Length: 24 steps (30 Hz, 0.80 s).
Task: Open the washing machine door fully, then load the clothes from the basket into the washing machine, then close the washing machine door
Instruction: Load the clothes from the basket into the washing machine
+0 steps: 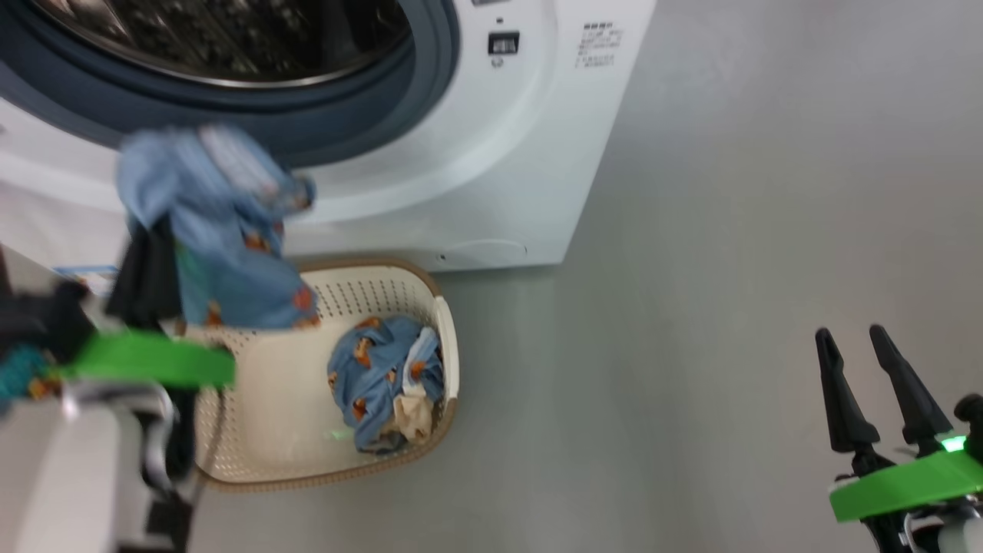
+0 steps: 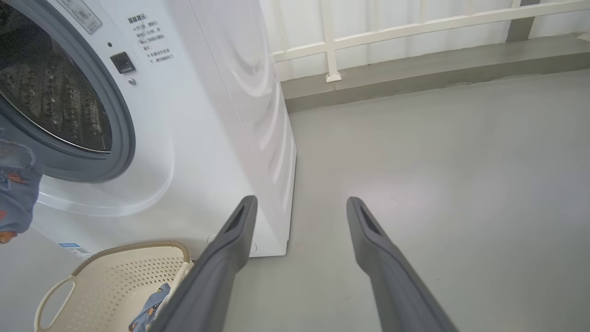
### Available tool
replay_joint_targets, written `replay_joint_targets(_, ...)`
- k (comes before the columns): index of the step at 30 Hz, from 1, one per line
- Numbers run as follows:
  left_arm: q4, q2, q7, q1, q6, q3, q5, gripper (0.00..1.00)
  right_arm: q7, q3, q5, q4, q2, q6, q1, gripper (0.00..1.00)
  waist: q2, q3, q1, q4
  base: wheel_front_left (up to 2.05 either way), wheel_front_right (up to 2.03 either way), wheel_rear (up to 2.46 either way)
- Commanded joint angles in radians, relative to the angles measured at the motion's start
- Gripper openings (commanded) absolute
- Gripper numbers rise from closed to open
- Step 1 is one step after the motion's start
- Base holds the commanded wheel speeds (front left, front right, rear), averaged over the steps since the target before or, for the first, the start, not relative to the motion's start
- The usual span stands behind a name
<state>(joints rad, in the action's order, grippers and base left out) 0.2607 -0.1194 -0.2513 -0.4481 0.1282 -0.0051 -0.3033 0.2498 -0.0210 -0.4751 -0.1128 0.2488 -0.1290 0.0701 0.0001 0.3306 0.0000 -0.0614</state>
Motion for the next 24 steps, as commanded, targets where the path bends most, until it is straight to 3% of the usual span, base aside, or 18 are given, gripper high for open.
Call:
replay_joint_targets(1, -0.009, -0.042, -0.010, -0.057, 0.002, 0.033, 0.007, 0.00, 0.012, 0.023, 0.011, 0.025, 0.013, -0.002, 0.017, 1.00, -0.0001, 0.064, 0.0000, -0.028, 0.00, 0.00, 0.00)
replay_joint_targets(17, 0.469, -0.111, -0.010, -0.619, 0.002, 0.049, 0.076, 0.00, 0.012, 0.104, 0.014, 0.014, -0.042, -0.002, 0.136, 1.00, -0.0001, 0.191, 0.0000, -0.135, 0.00, 0.00, 0.00)
replay_joint_targets(21, 0.512, -0.130, -0.010, -0.724, 0.002, 0.054, 0.088, 0.00, 0.012, 0.132, 0.008, 0.010, -0.046, -0.002, 0.156, 1.00, -0.0001, 0.216, 0.0000, -0.160, 0.00, 0.00, 0.00)
replay_joint_targets(24, 0.468, -0.153, -0.010, -0.768, -0.004, 0.085, 0.108, 0.00, 0.012, 0.146, 0.007, 0.014, -0.055, -0.002, 0.172, 1.00, -0.0001, 0.236, 0.0000, -0.176, 0.00, 0.00, 0.00)
